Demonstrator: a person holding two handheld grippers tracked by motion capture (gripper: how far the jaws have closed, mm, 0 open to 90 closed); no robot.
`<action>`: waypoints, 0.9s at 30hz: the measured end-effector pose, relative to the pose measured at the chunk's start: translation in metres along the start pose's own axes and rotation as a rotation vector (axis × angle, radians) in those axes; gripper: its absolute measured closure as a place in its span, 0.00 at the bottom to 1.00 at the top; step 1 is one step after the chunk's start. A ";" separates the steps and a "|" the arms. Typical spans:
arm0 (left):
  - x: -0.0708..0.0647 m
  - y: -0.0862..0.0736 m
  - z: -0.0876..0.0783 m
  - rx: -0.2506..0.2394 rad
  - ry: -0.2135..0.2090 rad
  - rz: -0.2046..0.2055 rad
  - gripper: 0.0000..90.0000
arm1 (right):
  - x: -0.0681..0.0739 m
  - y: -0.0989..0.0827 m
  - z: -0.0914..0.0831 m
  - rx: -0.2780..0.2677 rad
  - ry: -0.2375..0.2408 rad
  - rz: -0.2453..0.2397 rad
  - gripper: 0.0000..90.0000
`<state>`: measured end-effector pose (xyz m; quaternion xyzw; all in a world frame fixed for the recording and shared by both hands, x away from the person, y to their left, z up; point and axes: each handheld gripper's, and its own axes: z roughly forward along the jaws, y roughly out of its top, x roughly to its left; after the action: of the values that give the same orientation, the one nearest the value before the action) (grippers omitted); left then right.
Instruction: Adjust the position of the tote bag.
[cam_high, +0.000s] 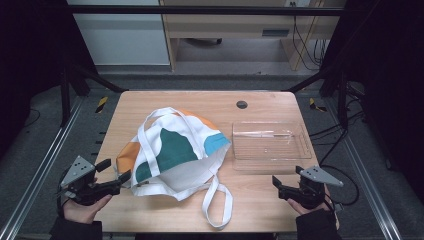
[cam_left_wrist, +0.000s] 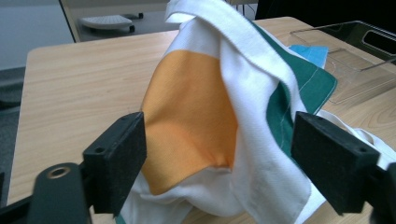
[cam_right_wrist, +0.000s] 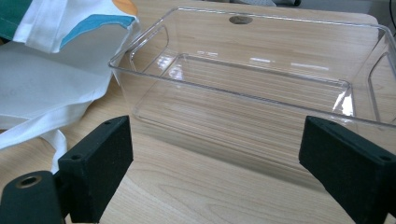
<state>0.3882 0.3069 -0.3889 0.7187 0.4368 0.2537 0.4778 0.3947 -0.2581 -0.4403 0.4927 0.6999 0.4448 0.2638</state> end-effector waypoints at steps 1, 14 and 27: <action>-0.002 0.001 0.000 -0.004 -0.001 0.006 0.22 | 0.000 0.000 0.000 0.000 0.003 0.001 0.12; -0.019 0.011 0.004 -0.039 -0.015 0.006 0.29 | 0.019 0.007 0.003 -0.002 0.063 -0.029 0.17; -0.025 0.025 0.012 -0.038 -0.017 0.026 0.34 | 0.041 0.015 0.009 0.007 0.111 -0.066 0.26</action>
<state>0.3948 0.2754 -0.3704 0.7174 0.4184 0.2621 0.4916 0.3932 -0.2152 -0.4279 0.4448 0.7309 0.4601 0.2372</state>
